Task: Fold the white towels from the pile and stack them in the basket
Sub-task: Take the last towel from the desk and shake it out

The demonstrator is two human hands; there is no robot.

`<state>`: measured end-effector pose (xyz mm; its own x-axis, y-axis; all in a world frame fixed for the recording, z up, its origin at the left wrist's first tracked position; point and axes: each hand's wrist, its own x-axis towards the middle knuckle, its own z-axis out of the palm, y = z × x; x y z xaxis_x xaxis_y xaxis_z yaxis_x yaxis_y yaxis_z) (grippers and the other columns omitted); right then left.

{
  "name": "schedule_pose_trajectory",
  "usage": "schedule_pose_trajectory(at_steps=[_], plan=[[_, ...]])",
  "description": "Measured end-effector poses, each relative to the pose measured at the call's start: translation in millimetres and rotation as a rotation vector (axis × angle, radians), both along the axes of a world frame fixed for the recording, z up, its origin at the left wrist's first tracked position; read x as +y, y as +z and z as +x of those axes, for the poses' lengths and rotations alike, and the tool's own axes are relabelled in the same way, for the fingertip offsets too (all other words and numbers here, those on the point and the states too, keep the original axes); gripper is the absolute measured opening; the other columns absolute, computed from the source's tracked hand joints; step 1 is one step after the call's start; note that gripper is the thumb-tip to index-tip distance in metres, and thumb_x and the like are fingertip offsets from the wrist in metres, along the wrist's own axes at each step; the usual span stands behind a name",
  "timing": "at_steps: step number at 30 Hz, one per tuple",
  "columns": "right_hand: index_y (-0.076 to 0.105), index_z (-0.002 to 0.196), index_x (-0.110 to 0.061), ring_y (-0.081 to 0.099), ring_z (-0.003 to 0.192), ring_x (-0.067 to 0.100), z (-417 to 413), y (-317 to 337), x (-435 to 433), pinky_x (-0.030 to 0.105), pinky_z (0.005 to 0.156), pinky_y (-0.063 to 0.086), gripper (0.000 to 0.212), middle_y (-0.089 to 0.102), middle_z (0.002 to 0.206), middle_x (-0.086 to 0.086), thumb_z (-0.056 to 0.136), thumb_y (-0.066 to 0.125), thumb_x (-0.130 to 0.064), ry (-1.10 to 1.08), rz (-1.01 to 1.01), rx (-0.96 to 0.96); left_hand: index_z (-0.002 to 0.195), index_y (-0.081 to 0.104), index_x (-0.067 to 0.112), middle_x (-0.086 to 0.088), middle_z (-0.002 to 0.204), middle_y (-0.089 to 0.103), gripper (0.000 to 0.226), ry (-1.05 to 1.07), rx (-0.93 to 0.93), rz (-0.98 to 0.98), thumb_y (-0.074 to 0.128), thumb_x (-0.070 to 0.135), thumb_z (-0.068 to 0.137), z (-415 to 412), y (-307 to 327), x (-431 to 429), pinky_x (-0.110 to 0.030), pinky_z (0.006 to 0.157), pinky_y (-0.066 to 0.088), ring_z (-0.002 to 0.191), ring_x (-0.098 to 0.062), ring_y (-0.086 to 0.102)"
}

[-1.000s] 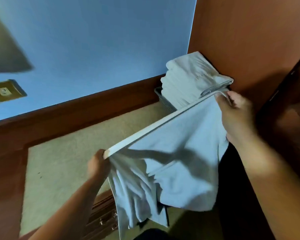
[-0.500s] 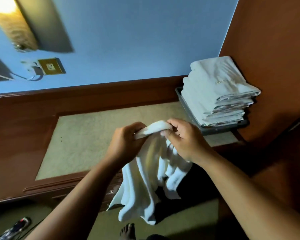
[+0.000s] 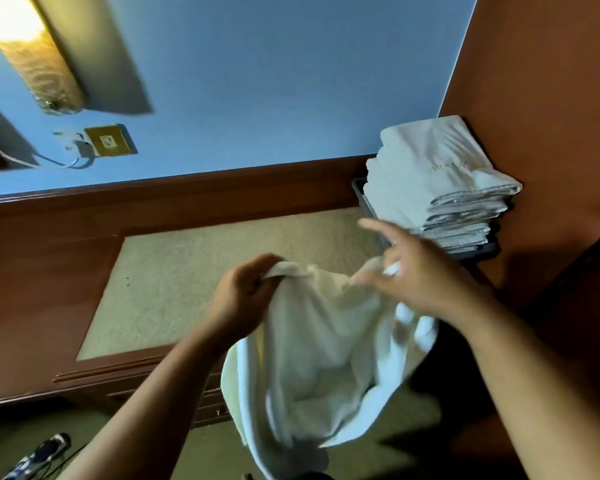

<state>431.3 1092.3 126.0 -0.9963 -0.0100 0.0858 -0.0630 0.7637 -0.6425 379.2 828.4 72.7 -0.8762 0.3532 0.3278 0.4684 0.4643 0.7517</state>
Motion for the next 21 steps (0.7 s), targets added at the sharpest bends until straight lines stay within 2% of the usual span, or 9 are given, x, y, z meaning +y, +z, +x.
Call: schedule_pose_trajectory(at_steps=[2,3,5,6,10,13,17,19,21], plan=[[0.035,0.145,-0.053,0.058,0.081,0.001,3,-12,-31,0.023,0.072,0.048,0.087,0.057,0.09,-0.021,0.069,0.075,-0.067,0.129,0.039,-0.121,0.097,0.069,0.036,0.018,0.087,0.071,0.016,-0.112,0.082,-0.039,0.056,0.028,0.096,-3,36,17,-0.012,0.067,0.049,0.085,0.006,0.067],[0.045,0.139,-0.049,0.061,0.085,0.001,2,-21,-40,0.026,0.076,0.051,0.073,0.059,0.094,-0.024,0.073,0.069,-0.069,0.161,-0.002,-0.093,0.098,0.071,0.033,0.016,0.09,0.072,0.015,-0.132,0.102,-0.034,0.057,0.028,0.096,-5,47,21,-0.013,0.068,0.05,0.086,0.004,0.068],[0.066,0.101,-0.032,0.063,0.073,0.003,-3,-33,-42,0.031,0.067,0.052,0.035,0.066,0.078,-0.016,0.088,0.059,-0.064,0.109,-0.136,0.066,0.093,0.072,0.03,0.014,0.086,0.073,0.013,-0.132,0.117,0.002,0.06,0.031,0.093,-12,54,22,-0.017,0.067,0.052,0.082,0.003,0.068],[0.064,0.087,-0.025,0.06,0.063,0.004,-5,-33,-40,0.03,0.059,0.049,0.033,0.063,0.067,-0.011,0.094,0.056,-0.057,0.069,-0.17,0.165,0.087,0.071,0.031,0.014,0.08,0.071,0.013,-0.13,0.104,0.01,0.06,0.036,0.091,-15,50,20,-0.02,0.063,0.051,0.075,0.003,0.066],[0.065,0.08,-0.016,0.047,0.054,0.0,-10,-14,-29,0.021,0.054,0.037,0.029,0.052,0.059,-0.012,0.09,0.054,-0.042,-0.035,-0.31,0.321,0.066,0.065,0.026,0.012,0.059,0.062,0.035,-0.151,-0.158,-0.053,0.069,0.054,0.087,-13,2,9,-0.023,0.048,0.041,0.053,0.001,0.054],[0.068,0.08,-0.022,0.052,0.062,0.003,-17,-1,-12,0.026,0.062,0.042,0.026,0.058,0.066,-0.008,0.087,0.056,-0.044,-0.158,-0.471,0.351,0.079,0.072,0.025,-0.005,0.071,0.071,0.033,-0.094,-0.298,-0.085,0.067,0.057,0.088,-9,-41,-7,-0.047,0.055,0.051,0.058,-0.009,0.062],[0.049,0.072,-0.004,0.035,0.053,0.007,-23,4,20,0.032,0.056,0.03,0.052,0.036,0.056,-0.006,0.084,0.058,-0.053,-0.167,-0.168,0.26,0.076,0.07,0.034,0.009,0.06,0.065,0.033,0.104,-0.261,0.064,0.059,0.065,0.08,-18,-37,-18,-0.04,0.053,0.051,0.054,-0.002,0.058],[0.052,0.073,-0.008,0.034,0.049,0.005,-21,-1,23,0.03,0.054,0.03,0.052,0.038,0.052,-0.007,0.082,0.066,-0.057,-0.102,-0.048,0.143,0.072,0.068,0.036,0.015,0.055,0.058,0.029,0.092,-0.202,0.092,0.059,0.061,0.082,-20,-12,-11,-0.028,0.049,0.043,0.051,0.003,0.05],[0.065,0.091,-0.027,0.045,0.051,0.003,-16,-7,10,0.027,0.054,0.036,0.032,0.048,0.053,-0.01,0.078,0.076,-0.055,-0.001,-0.012,0.041,0.082,0.07,0.029,0.013,0.061,0.058,0.035,-0.025,-0.077,0.038,0.057,0.062,0.086,-19,20,1,-0.031,0.052,0.043,0.057,0.002,0.049]])
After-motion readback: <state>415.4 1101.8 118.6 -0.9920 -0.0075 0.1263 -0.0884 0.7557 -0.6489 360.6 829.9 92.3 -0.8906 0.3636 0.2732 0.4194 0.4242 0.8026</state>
